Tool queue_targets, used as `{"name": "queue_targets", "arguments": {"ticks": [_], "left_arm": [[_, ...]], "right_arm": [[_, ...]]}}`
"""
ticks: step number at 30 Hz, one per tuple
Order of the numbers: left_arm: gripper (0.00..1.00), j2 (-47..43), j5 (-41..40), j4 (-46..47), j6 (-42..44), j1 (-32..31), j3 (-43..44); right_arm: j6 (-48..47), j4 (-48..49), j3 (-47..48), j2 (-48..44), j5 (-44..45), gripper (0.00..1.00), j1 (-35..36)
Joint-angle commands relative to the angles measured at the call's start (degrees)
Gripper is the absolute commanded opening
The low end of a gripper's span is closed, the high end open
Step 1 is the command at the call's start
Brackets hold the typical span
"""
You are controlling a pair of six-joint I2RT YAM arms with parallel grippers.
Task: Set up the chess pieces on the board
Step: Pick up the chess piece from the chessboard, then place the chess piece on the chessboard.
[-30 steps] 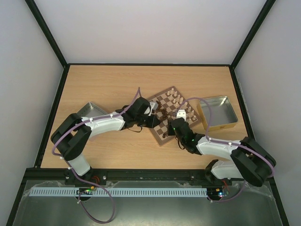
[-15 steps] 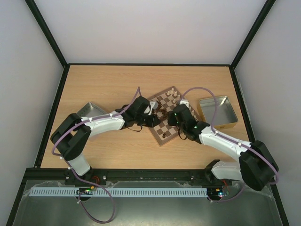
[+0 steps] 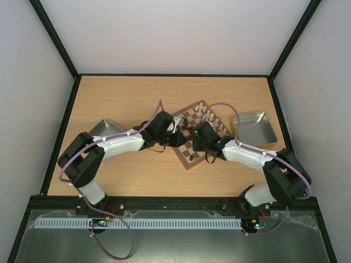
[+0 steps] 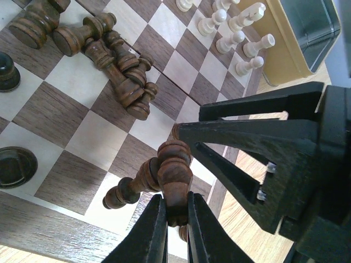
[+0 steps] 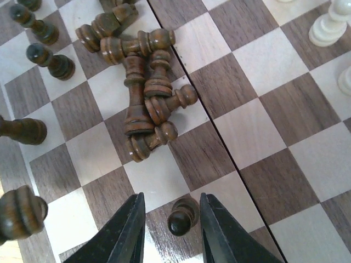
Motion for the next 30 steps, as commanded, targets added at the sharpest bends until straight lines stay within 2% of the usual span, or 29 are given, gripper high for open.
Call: {"name": "queue_targets", "arguments": {"ticks": [1,6,9,19,30], "left_arm": [[0.03,-1.8,1.0,-0.3,-0.1,0.3,0.5],[0.03,-1.8,1.2,0.2,-0.4,0.3,0.0],[0.03,-1.8,1.1,0.4,-0.4,0.4,-0.1],[0.03,-1.9,1.2,1.1,-0.8,0.3,-0.5],[0.03,-1.8,1.2,1.3,-1.1,0.4,-0.9]], "right_arm": [[-1.0,-2.0,2.4,2.2,1.6,0.25,-0.2],[-1.3,-3.7,3.1,2.7,3.0,0.08,-0.2],[-1.4,-5.5,2.8,1.5,3.2,0.04,-0.2],[-0.1,-10.8,-0.4,-5.7,-3.0,0.04,1.7],[0.6,-9.5,-2.4,-4.3,-5.8,0.05,3.9]]}}
